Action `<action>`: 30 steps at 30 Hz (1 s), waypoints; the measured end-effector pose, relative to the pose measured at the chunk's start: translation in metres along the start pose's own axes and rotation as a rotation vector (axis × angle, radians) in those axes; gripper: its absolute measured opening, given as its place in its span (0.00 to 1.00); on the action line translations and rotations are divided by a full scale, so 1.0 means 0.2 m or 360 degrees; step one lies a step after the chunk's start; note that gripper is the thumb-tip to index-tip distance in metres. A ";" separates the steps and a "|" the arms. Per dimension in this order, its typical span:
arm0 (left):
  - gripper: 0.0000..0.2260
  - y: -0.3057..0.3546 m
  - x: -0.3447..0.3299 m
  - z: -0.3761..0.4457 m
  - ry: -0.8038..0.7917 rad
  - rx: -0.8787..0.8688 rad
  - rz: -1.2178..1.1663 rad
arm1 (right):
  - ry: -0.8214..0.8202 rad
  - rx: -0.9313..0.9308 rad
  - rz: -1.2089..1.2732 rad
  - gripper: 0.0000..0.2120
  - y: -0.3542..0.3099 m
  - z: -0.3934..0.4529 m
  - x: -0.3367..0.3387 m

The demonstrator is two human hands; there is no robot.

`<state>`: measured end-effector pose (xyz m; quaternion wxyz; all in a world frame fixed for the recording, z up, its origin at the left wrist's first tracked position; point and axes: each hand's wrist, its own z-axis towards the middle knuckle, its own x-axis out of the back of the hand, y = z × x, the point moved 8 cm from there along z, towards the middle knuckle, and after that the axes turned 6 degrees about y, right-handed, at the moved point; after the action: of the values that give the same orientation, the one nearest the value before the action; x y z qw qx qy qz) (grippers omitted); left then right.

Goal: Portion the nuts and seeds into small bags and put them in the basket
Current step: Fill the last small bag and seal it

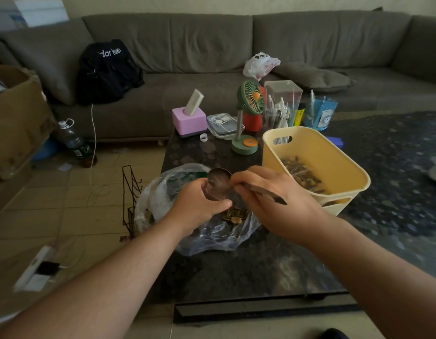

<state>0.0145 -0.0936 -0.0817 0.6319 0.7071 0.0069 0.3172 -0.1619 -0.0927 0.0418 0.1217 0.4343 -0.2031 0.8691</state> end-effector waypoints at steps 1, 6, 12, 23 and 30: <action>0.16 0.00 0.00 0.00 -0.0001 0.0006 -0.0007 | 0.0035 0.0014 0.0000 0.13 0.00 0.00 0.01; 0.16 0.00 0.02 -0.01 0.0013 0.0015 -0.0036 | 0.0061 -0.0014 0.0073 0.15 0.02 -0.01 0.00; 0.16 0.01 0.01 -0.01 -0.0021 0.0007 -0.0013 | 0.0061 -0.0104 0.0121 0.14 0.06 -0.02 -0.02; 0.20 -0.03 0.05 0.00 -0.0120 0.0192 0.0481 | -0.0322 -0.0501 0.0021 0.13 0.23 -0.09 -0.11; 0.13 -0.03 -0.01 -0.01 -0.0200 0.0208 0.0709 | -0.0439 -0.0563 -0.0193 0.12 0.29 -0.13 -0.12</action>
<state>0.0152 -0.0913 -0.0874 0.4984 0.7490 -0.1679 0.4030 -0.1882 -0.1330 -0.0057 0.2191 0.5322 -0.3406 0.7434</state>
